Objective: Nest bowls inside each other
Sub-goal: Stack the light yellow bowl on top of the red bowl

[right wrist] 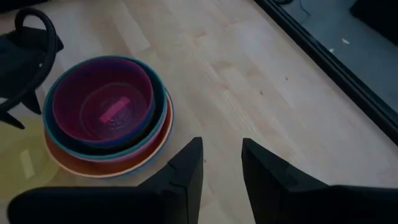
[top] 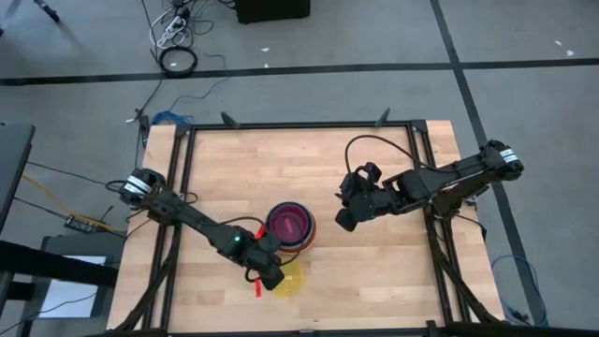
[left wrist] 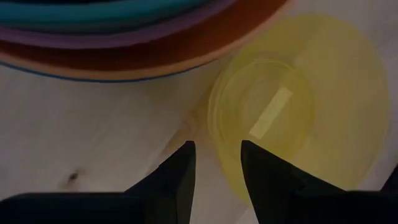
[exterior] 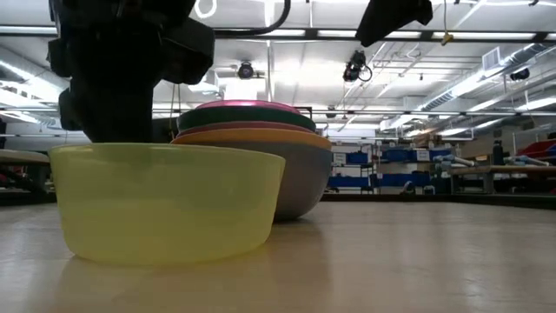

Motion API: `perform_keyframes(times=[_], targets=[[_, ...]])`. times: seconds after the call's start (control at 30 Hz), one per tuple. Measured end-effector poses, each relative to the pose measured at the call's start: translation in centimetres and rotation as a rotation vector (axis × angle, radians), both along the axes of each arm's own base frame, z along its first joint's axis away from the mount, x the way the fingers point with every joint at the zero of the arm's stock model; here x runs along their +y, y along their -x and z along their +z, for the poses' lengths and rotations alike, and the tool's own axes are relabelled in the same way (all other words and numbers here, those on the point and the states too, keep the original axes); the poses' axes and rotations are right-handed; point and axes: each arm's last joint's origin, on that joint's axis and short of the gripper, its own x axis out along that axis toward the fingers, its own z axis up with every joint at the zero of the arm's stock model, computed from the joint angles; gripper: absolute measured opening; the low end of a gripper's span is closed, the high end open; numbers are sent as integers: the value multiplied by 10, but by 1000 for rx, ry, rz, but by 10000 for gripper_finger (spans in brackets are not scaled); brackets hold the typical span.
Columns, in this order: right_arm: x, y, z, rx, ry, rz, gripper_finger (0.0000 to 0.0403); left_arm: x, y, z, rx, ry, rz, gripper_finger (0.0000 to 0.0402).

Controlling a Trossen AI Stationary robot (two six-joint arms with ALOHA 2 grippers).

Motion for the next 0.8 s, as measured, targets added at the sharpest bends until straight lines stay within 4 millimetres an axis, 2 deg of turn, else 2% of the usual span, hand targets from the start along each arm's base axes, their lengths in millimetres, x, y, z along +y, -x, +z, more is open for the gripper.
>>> perform_keyframes(times=[0.2,0.43,0.53,0.63,0.73,0.8], targets=[[0,0,0,-1,0,0,98,-1,-2,0,-16,5,0,137],[0,0,0,-3,0,-3,98,-2,-10,-21,8,-18,-18,137],[0,0,0,-5,1,-3,98,-3,-13,-21,-14,-1,-48,130],[0,-1,0,-6,1,-3,98,-2,-14,-21,-5,19,-92,93],[-1,0,0,-5,2,-4,98,-2,-14,-22,14,41,-119,25],[-1,0,0,-5,3,-4,98,-2,-13,-22,17,43,-126,12]])
